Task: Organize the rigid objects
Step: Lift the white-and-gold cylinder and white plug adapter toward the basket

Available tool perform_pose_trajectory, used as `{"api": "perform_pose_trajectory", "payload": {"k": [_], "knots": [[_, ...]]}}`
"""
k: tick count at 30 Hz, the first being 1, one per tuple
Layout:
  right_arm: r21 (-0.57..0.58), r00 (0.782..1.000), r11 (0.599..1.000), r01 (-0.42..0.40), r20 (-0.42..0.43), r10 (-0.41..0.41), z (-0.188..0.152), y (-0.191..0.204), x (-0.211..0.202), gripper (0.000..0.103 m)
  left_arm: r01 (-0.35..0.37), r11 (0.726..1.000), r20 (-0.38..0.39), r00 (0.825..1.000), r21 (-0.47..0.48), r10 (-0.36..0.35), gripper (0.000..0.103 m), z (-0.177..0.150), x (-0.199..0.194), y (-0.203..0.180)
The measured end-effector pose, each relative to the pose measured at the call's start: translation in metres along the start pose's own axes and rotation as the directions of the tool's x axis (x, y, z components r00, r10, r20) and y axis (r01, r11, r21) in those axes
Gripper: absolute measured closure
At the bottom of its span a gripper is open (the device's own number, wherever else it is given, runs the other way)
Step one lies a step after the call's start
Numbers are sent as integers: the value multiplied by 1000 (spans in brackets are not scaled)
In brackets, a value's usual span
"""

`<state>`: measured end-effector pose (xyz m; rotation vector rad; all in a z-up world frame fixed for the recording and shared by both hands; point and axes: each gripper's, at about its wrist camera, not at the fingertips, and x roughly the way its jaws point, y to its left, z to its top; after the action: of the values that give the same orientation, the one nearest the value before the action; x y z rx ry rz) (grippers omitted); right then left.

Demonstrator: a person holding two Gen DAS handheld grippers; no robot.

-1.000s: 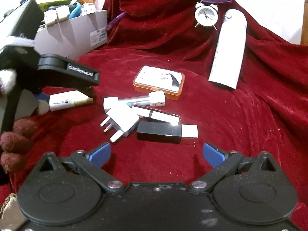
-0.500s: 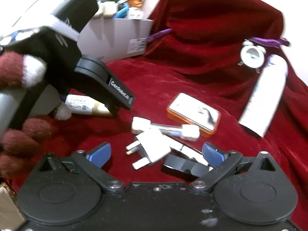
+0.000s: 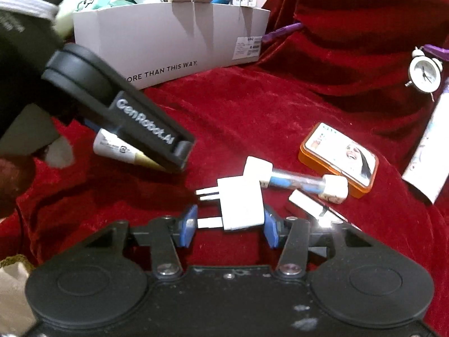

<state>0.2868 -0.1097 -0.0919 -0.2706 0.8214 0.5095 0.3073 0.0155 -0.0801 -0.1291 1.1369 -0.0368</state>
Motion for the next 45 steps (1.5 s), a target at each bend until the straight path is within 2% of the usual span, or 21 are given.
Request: {"api": "perform_pose_trajectory", "payload": {"k": [4, 8, 13, 16, 19, 28, 31, 36, 45], "knots": [[57, 999, 998, 22, -30, -20, -9, -4, -13, 55, 19, 999, 1, 1000, 26, -19, 21, -8, -9, -5], [140, 994, 987, 85, -81, -74, -23, -13, -32, 55, 43, 997, 6, 999, 64, -43, 21, -17, -18, -15], [307, 972, 934, 181, -203, -122, -43, -35, -50, 54, 72, 993, 10, 997, 96, -74, 21, -29, -30, -26], [374, 965, 904, 208, -228, -128, -55, -45, -56, 54, 79, 990, 15, 997, 119, -81, 21, -35, -37, -31], [395, 964, 892, 219, -226, -136, -61, -47, -58, 54, 89, 987, 15, 996, 135, -92, 21, -39, -43, -35], [382, 966, 895, 230, -200, -163, -59, -43, -56, 51, 105, 981, 14, 994, 161, -108, 21, -55, -60, -39], [381, 968, 897, 226, -191, -163, -61, -42, -58, 55, 110, 979, 12, 993, 169, -113, 21, -61, -64, -40], [443, 973, 872, 207, -184, -137, -64, -44, -68, 55, 118, 977, 17, 992, 179, -123, 21, -71, -74, -42], [522, 980, 831, 193, -138, -141, -67, -40, -106, 55, 128, 973, 55, 989, 190, -141, 21, -89, -98, -38]]}}
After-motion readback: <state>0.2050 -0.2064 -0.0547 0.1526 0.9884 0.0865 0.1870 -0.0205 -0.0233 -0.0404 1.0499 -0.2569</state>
